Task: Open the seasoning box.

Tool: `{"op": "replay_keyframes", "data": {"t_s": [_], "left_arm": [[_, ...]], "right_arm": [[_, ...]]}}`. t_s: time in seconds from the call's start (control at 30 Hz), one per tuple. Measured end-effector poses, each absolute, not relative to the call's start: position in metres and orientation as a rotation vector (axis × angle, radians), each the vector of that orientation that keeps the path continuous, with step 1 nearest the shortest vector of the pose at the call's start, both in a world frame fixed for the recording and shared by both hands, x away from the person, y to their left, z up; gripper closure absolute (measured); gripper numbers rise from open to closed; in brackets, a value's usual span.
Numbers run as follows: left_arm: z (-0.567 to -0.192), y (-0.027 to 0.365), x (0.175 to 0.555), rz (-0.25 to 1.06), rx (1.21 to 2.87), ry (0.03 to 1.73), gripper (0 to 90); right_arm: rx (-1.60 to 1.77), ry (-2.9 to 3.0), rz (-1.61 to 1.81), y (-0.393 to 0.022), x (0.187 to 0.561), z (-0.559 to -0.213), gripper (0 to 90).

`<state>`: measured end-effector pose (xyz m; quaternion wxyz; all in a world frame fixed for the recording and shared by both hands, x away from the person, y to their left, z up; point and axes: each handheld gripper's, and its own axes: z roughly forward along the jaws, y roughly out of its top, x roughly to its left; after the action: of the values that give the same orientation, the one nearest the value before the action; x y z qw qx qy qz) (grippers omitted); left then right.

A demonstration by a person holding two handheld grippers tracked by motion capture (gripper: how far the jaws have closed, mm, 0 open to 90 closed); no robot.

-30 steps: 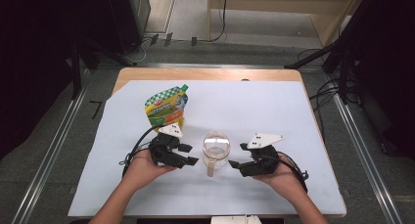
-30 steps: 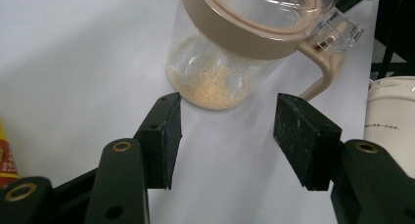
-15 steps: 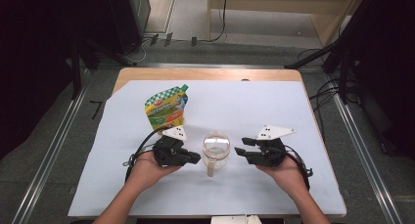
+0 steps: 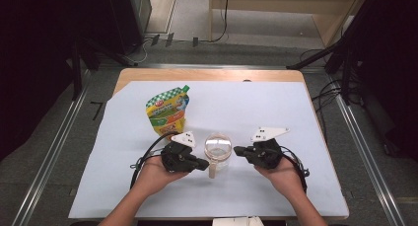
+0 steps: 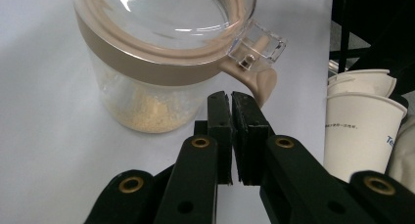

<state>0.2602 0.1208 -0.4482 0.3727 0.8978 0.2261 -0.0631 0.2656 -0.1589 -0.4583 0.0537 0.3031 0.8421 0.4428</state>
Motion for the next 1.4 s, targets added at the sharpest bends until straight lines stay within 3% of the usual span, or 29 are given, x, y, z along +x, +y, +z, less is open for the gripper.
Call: {"op": "replay_keyframes", "data": {"t_s": [0.43,0.63,0.9,1.4], "left_arm": [[-0.448,0.117,0.262,-0.163,2.296,0.598,88.7],[-0.444,0.117,0.262,-0.232,2.221,0.611,88.4],[-0.44,0.112,0.258,-0.157,2.258,0.604,90.0],[-0.443,0.082,0.249,-0.186,2.252,0.529,90.0]], "right_arm": [[0.981,2.566,1.295,-0.152,0.264,-0.465,90.0],[1.016,2.557,1.27,-0.151,0.264,-0.466,90.0],[1.011,2.539,1.259,-0.149,0.264,-0.467,90.0],[1.05,2.517,1.256,-0.145,0.278,-0.471,90.0]]}}
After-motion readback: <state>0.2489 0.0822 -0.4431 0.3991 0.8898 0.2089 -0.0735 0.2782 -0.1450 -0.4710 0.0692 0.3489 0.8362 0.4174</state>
